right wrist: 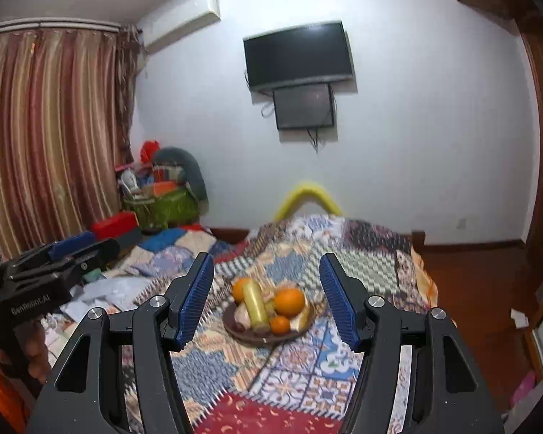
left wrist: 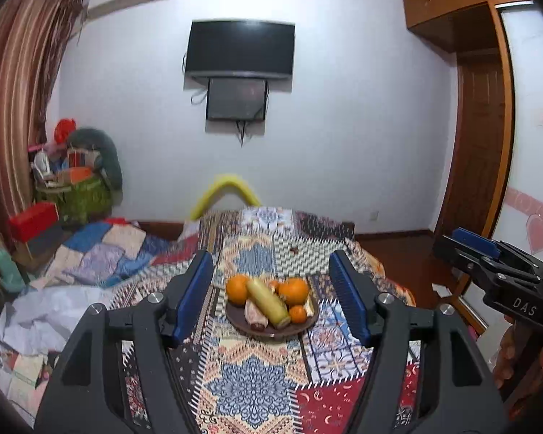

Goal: Organize fruits

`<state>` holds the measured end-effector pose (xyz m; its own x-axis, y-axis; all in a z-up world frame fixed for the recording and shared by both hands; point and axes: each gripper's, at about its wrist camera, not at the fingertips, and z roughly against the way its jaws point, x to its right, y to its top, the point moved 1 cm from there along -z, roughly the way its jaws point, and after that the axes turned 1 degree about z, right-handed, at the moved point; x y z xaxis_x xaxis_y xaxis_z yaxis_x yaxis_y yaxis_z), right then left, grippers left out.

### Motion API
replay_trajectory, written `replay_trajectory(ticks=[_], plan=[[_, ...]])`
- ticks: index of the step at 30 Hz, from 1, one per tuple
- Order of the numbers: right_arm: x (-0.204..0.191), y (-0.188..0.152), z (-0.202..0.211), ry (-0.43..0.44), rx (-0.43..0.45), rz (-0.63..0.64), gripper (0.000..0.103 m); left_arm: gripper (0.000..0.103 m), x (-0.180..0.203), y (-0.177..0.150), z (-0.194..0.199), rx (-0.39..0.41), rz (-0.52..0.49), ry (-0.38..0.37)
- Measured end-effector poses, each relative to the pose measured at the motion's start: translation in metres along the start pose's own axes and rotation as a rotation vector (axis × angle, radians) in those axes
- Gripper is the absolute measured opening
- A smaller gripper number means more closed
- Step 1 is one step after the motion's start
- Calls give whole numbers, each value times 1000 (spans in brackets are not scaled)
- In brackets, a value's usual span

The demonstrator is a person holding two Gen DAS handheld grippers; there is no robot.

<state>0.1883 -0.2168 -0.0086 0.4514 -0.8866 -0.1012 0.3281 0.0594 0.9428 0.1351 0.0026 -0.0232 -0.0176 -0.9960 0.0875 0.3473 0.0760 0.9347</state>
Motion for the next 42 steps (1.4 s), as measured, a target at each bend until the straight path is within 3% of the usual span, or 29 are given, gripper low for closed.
replay_trajectory(ticks=[8,19,29,32,42], plan=[[17,-23,-35,-3,-113,-44,57,66,-9,-26,-41,-110,17,18],[18,-32,-39,14,-136,-60,57,66,-7,-34,-53,-131,15,18],[8,-16,-18,18,-51,-47,58,69,4,-23,-28,-38,-11,25],[4,-12,-9,12,-17,-40,66,85,6,-18,-15,25,-11,44],[-9,1,18,-29,94,-9,86,99,10,-6,15,117,-26,48]])
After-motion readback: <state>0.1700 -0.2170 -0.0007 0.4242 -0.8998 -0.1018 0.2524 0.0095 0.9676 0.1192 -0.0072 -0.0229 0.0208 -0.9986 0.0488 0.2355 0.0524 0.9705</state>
